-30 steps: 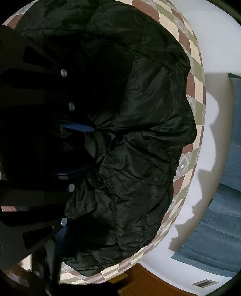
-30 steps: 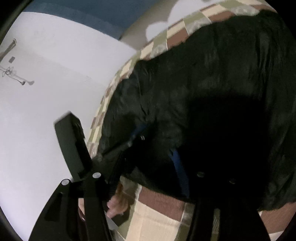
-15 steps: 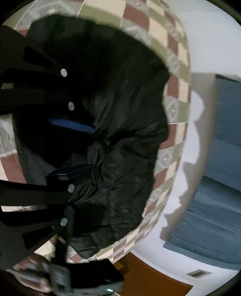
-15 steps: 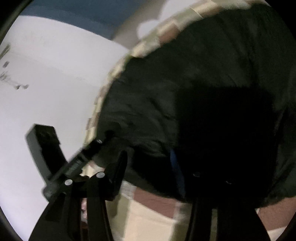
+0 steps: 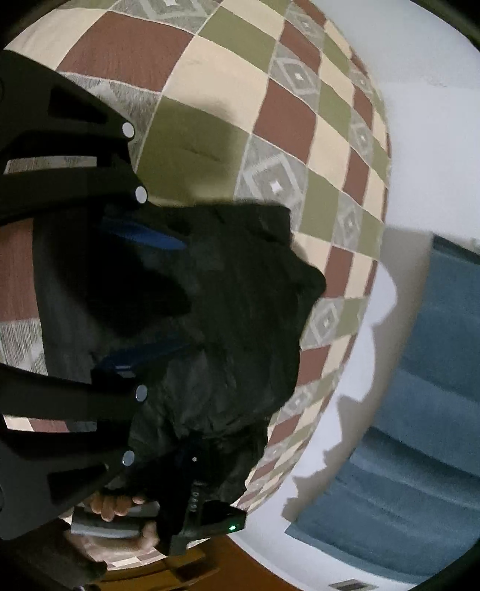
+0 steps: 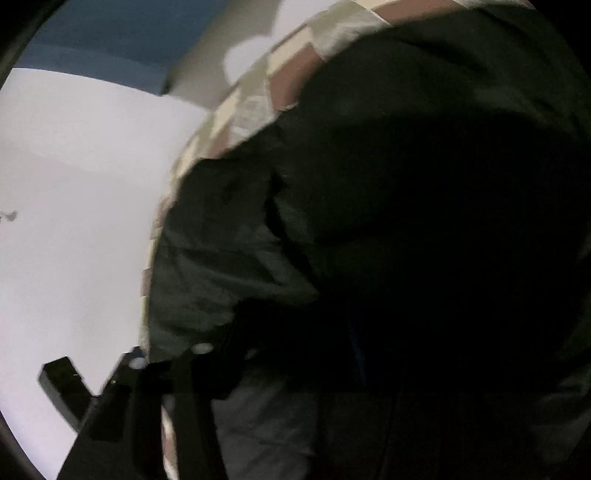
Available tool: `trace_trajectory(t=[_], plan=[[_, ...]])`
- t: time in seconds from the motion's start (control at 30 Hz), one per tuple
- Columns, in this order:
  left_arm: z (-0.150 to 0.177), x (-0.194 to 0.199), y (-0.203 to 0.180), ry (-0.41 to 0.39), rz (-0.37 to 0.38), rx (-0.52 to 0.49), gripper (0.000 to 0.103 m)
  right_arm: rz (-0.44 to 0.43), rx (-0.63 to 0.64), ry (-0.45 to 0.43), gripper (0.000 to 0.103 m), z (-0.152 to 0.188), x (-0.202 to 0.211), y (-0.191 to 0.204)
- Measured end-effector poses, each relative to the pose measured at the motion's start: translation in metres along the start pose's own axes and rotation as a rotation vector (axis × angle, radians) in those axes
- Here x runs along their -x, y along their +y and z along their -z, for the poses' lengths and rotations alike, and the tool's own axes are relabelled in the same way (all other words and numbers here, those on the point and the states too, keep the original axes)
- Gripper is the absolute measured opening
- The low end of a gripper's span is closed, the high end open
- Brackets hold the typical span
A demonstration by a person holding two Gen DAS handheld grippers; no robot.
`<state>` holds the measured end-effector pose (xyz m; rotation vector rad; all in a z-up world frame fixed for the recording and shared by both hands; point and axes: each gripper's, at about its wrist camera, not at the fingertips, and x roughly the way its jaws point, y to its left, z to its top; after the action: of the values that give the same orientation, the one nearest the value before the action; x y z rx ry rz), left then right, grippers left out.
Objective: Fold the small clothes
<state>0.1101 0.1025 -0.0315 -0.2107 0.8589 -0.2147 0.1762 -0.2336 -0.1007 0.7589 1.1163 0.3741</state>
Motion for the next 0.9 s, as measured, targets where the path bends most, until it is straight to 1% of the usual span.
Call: trace_trajectory(t=[0.07,0.1,0.2,0.23,0.3,0.33,0.4,0.5,0.57,0.63,0.7,0.77,0.8,0.87,0.9], plan=[[-0.003,-0.003,0.010,0.020,0.000,0.010,0.050,0.018,0.014,0.005,0.038,0.000,0.006,0.009],[-0.004,-0.004,0.012,0.025,-0.004,0.008,0.050,0.023,0.014,0.005,0.040,-0.002,0.011,0.014],[-0.007,-0.005,0.022,0.028,-0.017,0.011,0.052,0.028,0.050,-0.057,0.044,-0.017,0.027,0.039],[-0.008,-0.006,0.027,0.028,-0.018,0.024,0.054,0.022,0.058,-0.077,0.048,-0.022,0.032,0.045],[-0.010,-0.007,0.035,0.027,-0.010,0.048,0.056,-0.003,0.056,-0.093,0.051,-0.036,0.032,0.051],[-0.011,-0.007,0.039,0.027,-0.007,0.060,0.056,-0.006,0.052,-0.086,0.051,-0.042,0.028,0.051],[-0.012,-0.008,0.046,0.023,-0.005,0.082,0.056,0.010,0.039,-0.075,0.051,-0.040,0.027,0.040],[-0.013,-0.014,0.052,0.040,-0.013,0.088,0.057,0.037,-0.009,-0.021,0.051,-0.047,0.004,0.019],[-0.014,-0.021,0.054,0.058,-0.023,0.082,0.057,0.034,-0.023,-0.010,0.051,-0.045,-0.008,0.006],[-0.014,-0.027,0.055,0.081,-0.005,0.081,0.057,0.037,-0.018,-0.010,0.051,-0.046,-0.008,0.005],[-0.015,-0.031,0.056,0.095,0.016,0.093,0.057,0.034,-0.015,-0.022,0.051,-0.045,0.003,0.012],[-0.016,-0.031,0.058,0.091,0.022,0.101,0.058,0.035,0.006,-0.055,0.051,-0.038,0.022,0.023],[-0.016,-0.029,0.058,0.088,0.031,0.102,0.058,0.021,0.031,-0.076,0.052,-0.029,0.035,0.030],[-0.014,-0.029,0.059,0.089,0.038,0.100,0.058,-0.015,0.056,-0.085,0.052,-0.012,0.050,0.038],[-0.013,-0.030,0.060,0.092,0.033,0.096,0.058,-0.040,0.069,-0.086,0.052,0.002,0.060,0.041]])
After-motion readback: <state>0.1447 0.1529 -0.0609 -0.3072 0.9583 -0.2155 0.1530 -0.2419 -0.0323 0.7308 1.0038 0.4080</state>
